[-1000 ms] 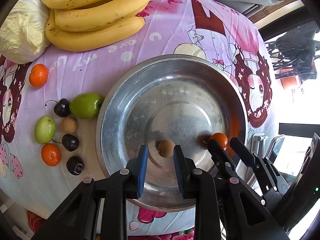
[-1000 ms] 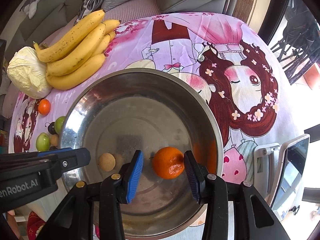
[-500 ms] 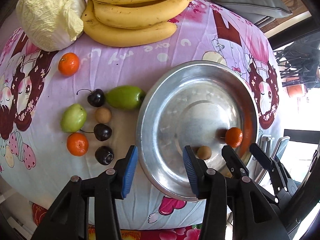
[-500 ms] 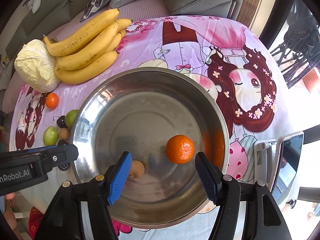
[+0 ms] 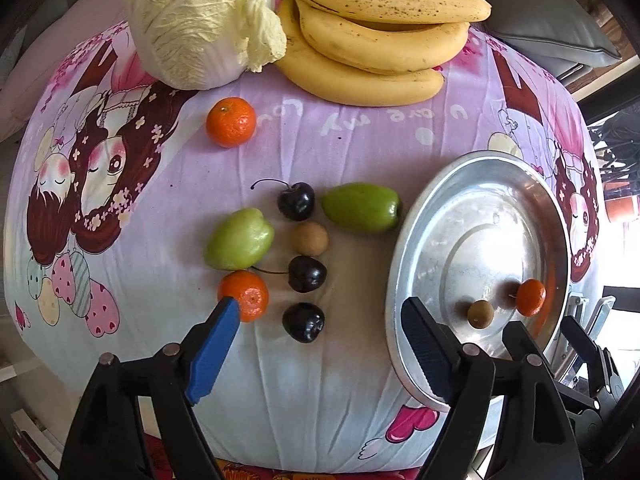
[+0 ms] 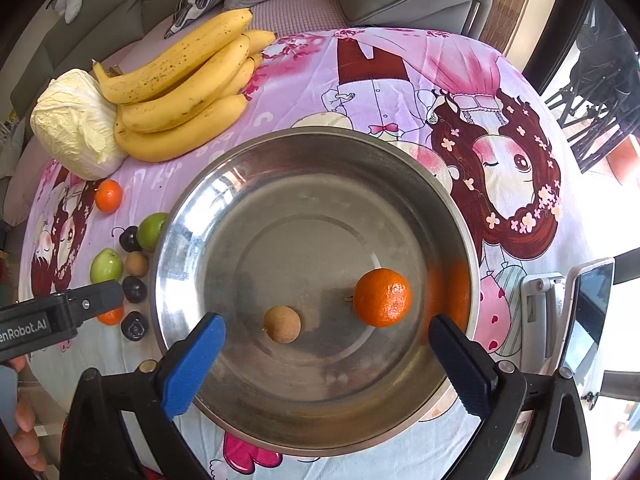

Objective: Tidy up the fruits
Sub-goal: 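Withdraw both open tools from the bowl back toward the fruit row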

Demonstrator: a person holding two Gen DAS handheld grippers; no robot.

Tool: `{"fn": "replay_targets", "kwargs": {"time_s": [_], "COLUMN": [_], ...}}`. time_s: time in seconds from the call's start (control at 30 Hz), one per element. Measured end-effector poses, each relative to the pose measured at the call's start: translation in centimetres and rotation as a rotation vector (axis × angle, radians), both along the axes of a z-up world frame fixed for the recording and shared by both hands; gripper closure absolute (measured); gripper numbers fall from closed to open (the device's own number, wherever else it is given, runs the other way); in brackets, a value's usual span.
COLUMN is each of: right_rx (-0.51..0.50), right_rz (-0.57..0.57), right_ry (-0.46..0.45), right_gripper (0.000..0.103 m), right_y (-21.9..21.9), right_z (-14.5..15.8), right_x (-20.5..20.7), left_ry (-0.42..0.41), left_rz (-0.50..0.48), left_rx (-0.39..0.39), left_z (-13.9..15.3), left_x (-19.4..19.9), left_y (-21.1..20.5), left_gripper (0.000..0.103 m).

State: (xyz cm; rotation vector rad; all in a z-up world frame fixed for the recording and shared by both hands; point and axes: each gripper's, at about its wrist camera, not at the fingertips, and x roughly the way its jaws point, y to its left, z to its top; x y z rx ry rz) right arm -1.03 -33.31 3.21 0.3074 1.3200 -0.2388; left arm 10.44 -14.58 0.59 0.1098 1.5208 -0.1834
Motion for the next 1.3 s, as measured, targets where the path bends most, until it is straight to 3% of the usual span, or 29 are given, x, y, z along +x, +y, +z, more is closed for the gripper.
{"fn": "replay_targets", "kwargs": {"time_s": [0.23, 0.77, 1.3], "right_rx": [-0.02, -0.019, 0.028], "right_rz": [0.006, 0.035, 0.062], "right_ry": [0.016, 0.03, 0.031], "right_gripper": [0.0, 0.0, 0.0], "right_y": [0.8, 3.8, 9.5], "right_z": [0.2, 0.8, 0.6], "right_x": [0.3, 0.9, 1.7], "left_ry": [-0.036, -0.063, -0.062], "left_rz": [0.033, 0.064, 0.139], "left_rx": [0.043, 0.039, 0.009], "left_z": [-0.3, 0.3, 0.1], "left_x": [0.0, -0.2, 0.1], "left_y": [2.6, 9.9, 21.0], "left_gripper": [0.013, 0.012, 0.012]}}
